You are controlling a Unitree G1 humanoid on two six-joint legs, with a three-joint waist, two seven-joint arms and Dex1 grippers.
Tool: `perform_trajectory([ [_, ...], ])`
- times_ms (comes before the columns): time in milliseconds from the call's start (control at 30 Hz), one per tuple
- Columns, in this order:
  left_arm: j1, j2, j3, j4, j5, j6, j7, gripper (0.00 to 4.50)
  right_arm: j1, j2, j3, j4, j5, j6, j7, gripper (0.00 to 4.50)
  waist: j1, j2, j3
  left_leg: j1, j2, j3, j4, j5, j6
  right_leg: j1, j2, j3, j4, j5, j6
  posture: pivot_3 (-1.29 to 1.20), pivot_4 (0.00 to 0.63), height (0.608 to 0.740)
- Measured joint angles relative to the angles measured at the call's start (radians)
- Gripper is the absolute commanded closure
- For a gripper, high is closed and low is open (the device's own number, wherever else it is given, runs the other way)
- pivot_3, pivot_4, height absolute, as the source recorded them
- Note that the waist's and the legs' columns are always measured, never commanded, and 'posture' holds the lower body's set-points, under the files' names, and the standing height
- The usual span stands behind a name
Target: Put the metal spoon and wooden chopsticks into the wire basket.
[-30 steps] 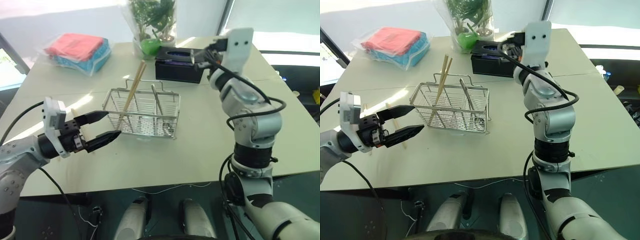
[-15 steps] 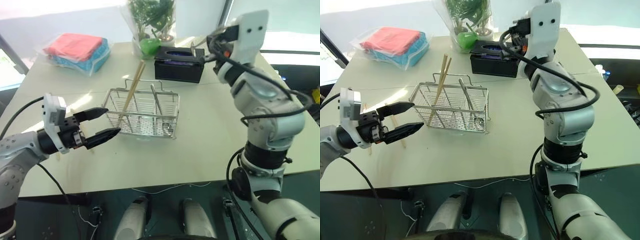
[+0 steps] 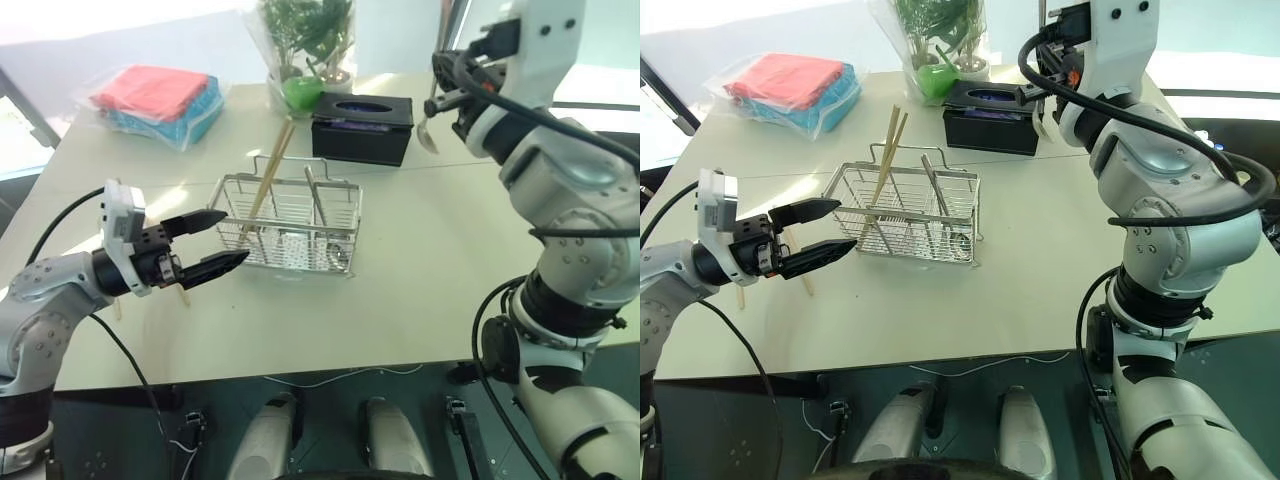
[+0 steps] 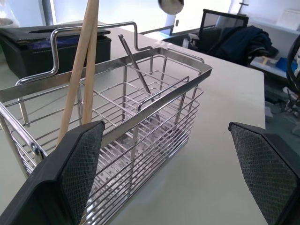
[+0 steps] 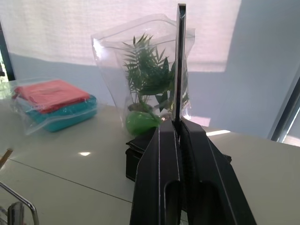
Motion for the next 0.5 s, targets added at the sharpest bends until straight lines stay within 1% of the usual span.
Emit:
perform_trajectory([
  [233, -0.011, -0.013, -0.012, 0.022, 0.013, -0.023, -0.016, 0.0, -0.087, 0.01, -0.034, -0.011, 0.038, 0.058, 0.003, 4.47, 0.001, 0.0, 0.0, 0.0, 0.0, 0.0, 0.0, 0.0, 0.0, 0.0, -0.001, 0.0, 0.0, 0.0, 0.0, 0.0, 0.15, 0.74],
  [300, -0.017, -0.014, -0.015, 0.029, 0.02, -0.028, -0.022, 0.0, -0.109, 0.035, -0.054, -0.011, 0.053, 0.085, 0.001, 4.47, 0.001, 0.0, 0.0, 0.0, 0.0, 0.0, 0.0, 0.0, 0.0, 0.0, -0.001, 0.0, 0.0, 0.0, 0.0, 0.0, 0.15, 0.74],
  [367, -0.029, -0.021, -0.024, 0.041, 0.03, -0.037, -0.027, 0.0, -0.136, 0.085, -0.093, -0.012, 0.082, 0.126, -0.003, 4.47, 0.0, 0.0, 0.0, 0.0, 0.0, -0.001, 0.0, 0.0, 0.0, 0.0, 0.0, 0.0, 0.0, 0.0, 0.0, 0.0, 0.15, 0.74],
  [500, -0.035, -0.039, -0.066, 0.071, 0.055, -0.035, -0.027, 0.0, -0.132, 0.157, -0.152, -0.015, 0.135, 0.193, 0.007, 4.47, -0.001, 0.0, 0.0, -0.001, 0.0, -0.001, 0.0, 0.0, 0.0, 0.0, 0.0, 0.0, 0.0, 0.0, 0.0, 0.0, 0.15, 0.74],
])
